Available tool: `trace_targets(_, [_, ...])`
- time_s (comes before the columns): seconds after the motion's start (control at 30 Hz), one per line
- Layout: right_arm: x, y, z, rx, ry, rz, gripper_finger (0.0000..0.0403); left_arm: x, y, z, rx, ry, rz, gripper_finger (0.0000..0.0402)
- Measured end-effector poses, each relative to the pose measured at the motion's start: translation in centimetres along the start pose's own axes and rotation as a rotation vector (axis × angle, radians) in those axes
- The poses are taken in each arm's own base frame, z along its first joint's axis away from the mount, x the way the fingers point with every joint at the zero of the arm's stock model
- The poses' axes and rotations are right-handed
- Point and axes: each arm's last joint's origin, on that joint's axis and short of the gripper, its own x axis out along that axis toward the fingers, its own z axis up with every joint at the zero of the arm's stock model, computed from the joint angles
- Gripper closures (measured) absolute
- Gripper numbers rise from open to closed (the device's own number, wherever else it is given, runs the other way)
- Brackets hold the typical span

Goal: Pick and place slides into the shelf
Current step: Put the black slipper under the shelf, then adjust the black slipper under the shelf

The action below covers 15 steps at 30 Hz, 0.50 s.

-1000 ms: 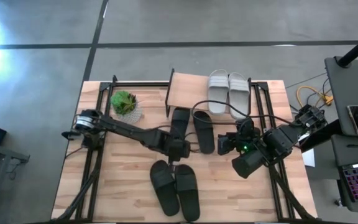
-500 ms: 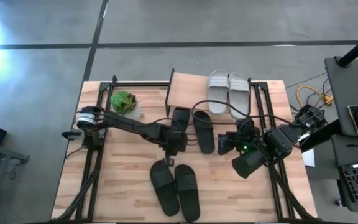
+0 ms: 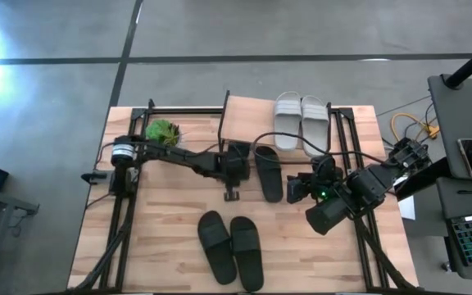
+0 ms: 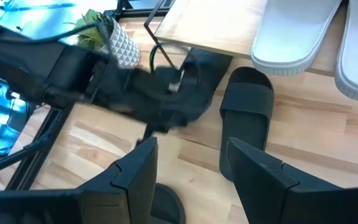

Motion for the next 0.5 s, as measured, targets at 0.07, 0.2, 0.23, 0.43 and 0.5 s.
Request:
trace_targets(0.07, [0.0,0.0,0.0,0.006,0.000,-0.001,0.0218,0.2,1.4,-0.2,-0.024,0.010,0.081,0.0402])
trace_targets(0.2, [0.0,0.0,0.0,0.009,0.000,-0.001,0.0218,0.4,3.8,-0.3,-0.080,0.006,0.133,0.0402])
trace_targets(0.23, [0.0,0.0,0.0,0.009,0.001,-0.001,0.0218,0.4,4.0,-0.4,-0.088,0.010,0.129,0.0402])
trace_targets(0.43, [0.0,0.0,0.0,0.008,0.003,-0.002,0.0218,-1.2,2.0,0.9,-0.080,-0.059,-0.036,0.0402])
trace_targets(0.5, [0.0,0.0,0.0,0.006,0.003,-0.004,0.0218,-2.9,0.0,2.0,-0.032,-0.123,-0.070,0.0402])
